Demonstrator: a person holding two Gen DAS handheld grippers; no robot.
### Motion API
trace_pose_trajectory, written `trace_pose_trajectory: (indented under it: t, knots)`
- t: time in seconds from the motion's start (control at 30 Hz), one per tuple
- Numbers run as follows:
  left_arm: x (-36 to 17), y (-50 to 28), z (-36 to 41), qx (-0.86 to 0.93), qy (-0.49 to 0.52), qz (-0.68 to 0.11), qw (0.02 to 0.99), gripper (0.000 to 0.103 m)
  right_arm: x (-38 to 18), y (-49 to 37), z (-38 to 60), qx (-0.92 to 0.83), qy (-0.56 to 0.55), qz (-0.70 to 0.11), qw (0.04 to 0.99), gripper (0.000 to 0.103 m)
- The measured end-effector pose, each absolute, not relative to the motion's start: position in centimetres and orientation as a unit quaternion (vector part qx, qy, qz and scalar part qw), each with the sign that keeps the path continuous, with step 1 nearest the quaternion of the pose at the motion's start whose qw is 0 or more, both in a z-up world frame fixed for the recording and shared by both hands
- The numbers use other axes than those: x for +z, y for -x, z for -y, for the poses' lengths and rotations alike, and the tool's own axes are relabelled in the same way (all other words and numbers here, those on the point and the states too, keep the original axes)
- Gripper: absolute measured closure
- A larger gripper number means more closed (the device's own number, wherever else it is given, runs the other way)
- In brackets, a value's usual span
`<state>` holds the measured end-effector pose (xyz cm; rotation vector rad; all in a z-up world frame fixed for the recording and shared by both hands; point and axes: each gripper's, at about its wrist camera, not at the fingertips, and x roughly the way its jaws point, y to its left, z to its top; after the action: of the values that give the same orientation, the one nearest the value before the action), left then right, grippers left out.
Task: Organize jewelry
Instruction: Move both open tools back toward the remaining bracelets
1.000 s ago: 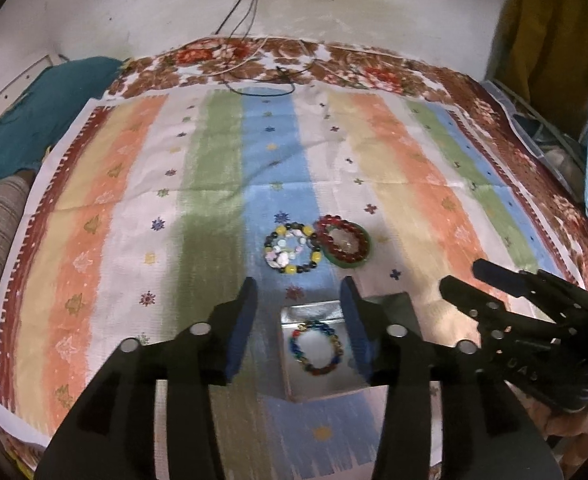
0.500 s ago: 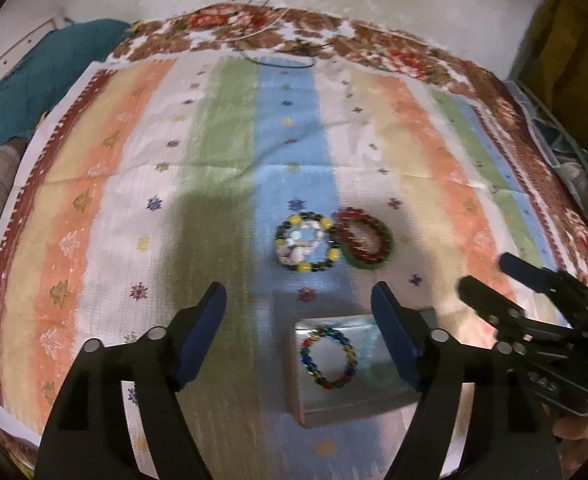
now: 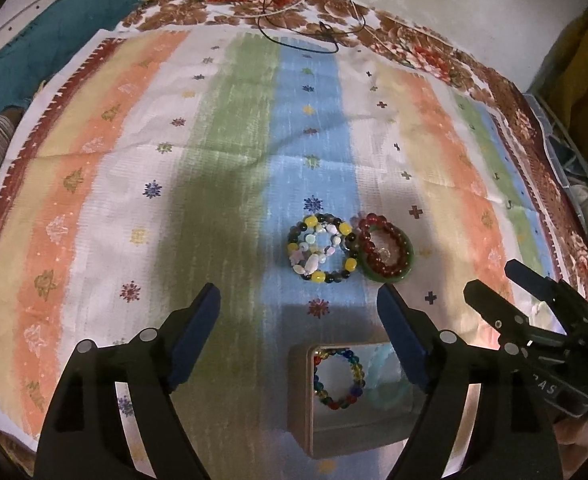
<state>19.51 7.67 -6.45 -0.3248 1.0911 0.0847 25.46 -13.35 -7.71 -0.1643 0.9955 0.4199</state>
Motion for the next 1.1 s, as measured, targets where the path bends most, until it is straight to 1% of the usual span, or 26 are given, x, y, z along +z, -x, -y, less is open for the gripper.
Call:
trace_pose_trajectory:
  t: [0.67, 1.1]
  knots:
    - [-9.9, -23.0, -7.7, 0.050, 0.142, -0.547, 0.823, 0.023, -10.3, -27.9, 11.7, 0.198, 0.113, -0.482, 0.846, 0.023]
    - [-11.7, -24.4, -8.3, 0.052, 0.141, -0.564, 0.812, 0.025, -11.9, -29.8, 11.1, 0.194, 0.121, -0.487, 0.843, 0.023]
